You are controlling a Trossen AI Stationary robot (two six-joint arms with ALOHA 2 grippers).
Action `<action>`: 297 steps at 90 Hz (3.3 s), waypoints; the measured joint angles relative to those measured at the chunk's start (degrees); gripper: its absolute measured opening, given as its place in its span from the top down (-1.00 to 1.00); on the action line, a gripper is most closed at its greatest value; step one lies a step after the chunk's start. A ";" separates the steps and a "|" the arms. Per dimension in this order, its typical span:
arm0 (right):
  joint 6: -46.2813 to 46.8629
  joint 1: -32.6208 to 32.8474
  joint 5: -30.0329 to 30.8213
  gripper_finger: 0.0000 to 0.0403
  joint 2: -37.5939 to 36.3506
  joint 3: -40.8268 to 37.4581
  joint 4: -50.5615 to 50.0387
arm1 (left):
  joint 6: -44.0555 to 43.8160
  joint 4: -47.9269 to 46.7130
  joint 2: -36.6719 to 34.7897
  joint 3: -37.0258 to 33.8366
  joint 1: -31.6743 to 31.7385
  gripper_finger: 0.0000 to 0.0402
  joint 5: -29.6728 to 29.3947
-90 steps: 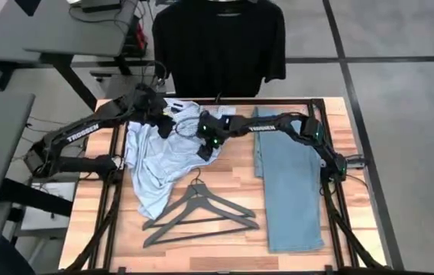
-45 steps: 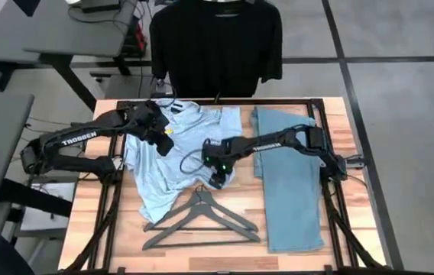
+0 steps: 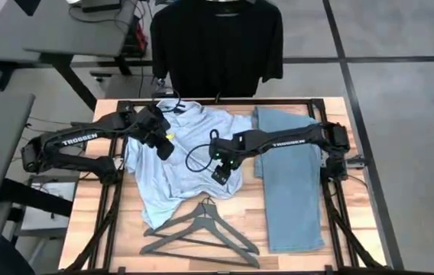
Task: Hang clothes
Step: Insert the blue shirt on the grey hanger
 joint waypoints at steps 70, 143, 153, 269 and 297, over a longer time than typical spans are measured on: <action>31.42 29.67 -0.03 -0.03 -2.99 -23.08 45.75 | -33.90 14.50 5.64 0.19 -54.31 0.39 -16.65; 38.10 28.59 2.82 0.03 0.40 -25.89 47.29 | -39.95 30.03 41.53 10.51 -73.00 0.39 -20.95; 38.16 27.92 2.65 0.03 1.77 -25.74 48.42 | -39.38 29.62 41.77 10.48 -72.10 0.39 -22.18; 41.62 27.62 1.09 -0.01 7.46 -25.66 54.60 | -31.72 16.64 48.34 20.94 -78.53 0.39 -25.58; 42.14 28.57 1.80 -0.01 7.46 -25.66 54.60 | -26.35 19.94 48.39 18.69 -73.58 0.39 -25.74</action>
